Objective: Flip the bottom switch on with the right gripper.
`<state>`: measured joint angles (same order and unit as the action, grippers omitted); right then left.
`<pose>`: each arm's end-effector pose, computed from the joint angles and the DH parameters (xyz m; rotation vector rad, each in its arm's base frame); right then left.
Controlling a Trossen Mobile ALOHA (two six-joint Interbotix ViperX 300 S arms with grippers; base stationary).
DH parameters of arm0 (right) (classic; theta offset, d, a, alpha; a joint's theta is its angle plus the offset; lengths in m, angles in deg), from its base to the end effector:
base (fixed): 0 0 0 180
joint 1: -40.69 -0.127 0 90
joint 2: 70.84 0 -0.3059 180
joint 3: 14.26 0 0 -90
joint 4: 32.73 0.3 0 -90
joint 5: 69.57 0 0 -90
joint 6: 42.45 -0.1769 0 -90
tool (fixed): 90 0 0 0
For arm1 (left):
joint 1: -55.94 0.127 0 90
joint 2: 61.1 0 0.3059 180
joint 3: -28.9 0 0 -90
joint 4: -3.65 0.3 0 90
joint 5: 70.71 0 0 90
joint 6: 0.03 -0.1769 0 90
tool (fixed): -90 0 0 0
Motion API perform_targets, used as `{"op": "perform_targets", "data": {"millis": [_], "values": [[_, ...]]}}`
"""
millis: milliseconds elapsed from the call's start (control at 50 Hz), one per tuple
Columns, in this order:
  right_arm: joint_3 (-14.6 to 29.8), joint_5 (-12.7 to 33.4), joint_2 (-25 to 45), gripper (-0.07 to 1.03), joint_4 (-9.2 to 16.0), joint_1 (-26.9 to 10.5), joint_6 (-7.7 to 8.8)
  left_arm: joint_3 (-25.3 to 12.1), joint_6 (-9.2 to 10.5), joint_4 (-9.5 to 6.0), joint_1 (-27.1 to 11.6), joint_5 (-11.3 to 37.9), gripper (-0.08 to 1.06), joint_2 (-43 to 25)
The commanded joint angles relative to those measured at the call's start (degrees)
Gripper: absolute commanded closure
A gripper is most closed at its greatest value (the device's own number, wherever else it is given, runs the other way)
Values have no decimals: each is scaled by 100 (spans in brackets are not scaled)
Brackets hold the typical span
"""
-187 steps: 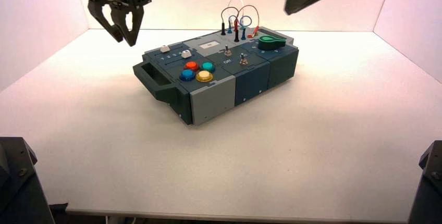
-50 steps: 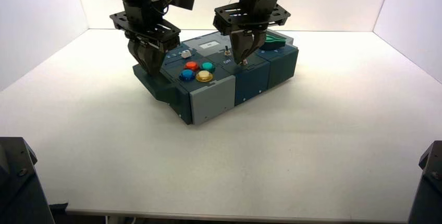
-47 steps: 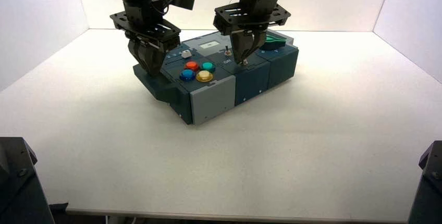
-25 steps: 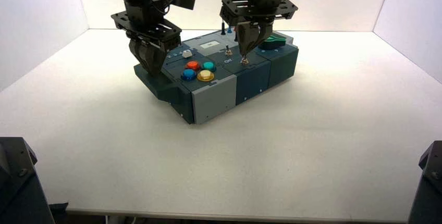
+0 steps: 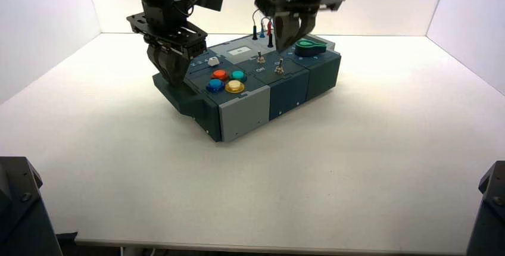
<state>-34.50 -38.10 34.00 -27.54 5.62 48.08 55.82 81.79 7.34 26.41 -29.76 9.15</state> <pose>0.3181 0.2335 0.0883 -0.2699 1.1494 0.5429 0.2793 -0.1496 0.0201 0.5760 1.4499 -0.5208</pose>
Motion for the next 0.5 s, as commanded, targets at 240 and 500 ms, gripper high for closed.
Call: {"op": "perform_targets", "data": {"millis": [240,500], "values": [[-185,272,-1063,84,105,-299,0,-88,9,9,-35,-18,92,615],[-422,738,-2083,52,123,-308,26,-53,62,9,-35,141,62,1046]]}}
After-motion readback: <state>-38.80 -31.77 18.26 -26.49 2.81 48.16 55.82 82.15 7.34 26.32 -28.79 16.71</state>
